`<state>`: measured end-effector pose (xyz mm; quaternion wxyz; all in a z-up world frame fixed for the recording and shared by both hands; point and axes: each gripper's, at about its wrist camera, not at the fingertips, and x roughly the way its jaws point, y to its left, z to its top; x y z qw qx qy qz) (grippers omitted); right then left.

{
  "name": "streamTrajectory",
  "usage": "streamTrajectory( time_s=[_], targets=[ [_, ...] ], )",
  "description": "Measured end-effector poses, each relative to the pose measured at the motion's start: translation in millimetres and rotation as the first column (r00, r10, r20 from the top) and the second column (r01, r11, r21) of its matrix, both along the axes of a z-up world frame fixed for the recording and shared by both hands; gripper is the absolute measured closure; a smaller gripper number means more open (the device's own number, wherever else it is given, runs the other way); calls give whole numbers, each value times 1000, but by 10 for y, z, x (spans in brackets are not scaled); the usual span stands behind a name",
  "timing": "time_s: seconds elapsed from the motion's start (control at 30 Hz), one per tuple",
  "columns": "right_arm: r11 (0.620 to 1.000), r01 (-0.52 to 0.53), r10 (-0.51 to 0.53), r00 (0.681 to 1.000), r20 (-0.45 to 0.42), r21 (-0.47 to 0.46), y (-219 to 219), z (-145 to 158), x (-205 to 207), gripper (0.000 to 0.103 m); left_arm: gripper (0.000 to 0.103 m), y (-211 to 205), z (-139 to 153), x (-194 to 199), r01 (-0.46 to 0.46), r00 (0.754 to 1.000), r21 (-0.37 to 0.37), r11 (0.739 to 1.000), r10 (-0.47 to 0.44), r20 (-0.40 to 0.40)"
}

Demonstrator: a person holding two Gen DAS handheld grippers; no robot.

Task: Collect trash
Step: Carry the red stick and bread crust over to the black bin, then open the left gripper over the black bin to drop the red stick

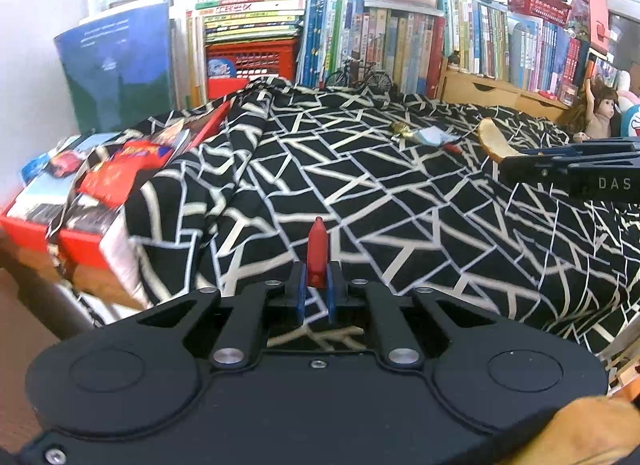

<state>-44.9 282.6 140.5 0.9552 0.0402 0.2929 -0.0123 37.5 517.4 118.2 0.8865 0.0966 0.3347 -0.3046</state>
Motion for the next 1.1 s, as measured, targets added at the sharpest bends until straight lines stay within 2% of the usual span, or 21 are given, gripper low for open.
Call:
streamTrajectory(
  time_s=[0.3, 0.53, 0.77, 1.1],
  targets=[
    [995, -95, 95, 995, -26, 16, 476, -71, -121, 65, 93, 447, -279, -101, -41, 996, 13, 999, 42, -78],
    [983, -181, 181, 982, -56, 10, 935, -196, -167, 65, 93, 695, -565, -187, -36, 986, 32, 999, 41, -159],
    [983, -182, 183, 979, -94, 22, 1123, -324, -160, 65, 93, 820, -824, -182, -35, 979, 60, 998, 47, -200],
    [982, -180, 185, 977, -108, 53, 1241, -409, -117, 65, 93, 899, -1001, -98, -91, 965, 70, 993, 105, -238]
  ],
)
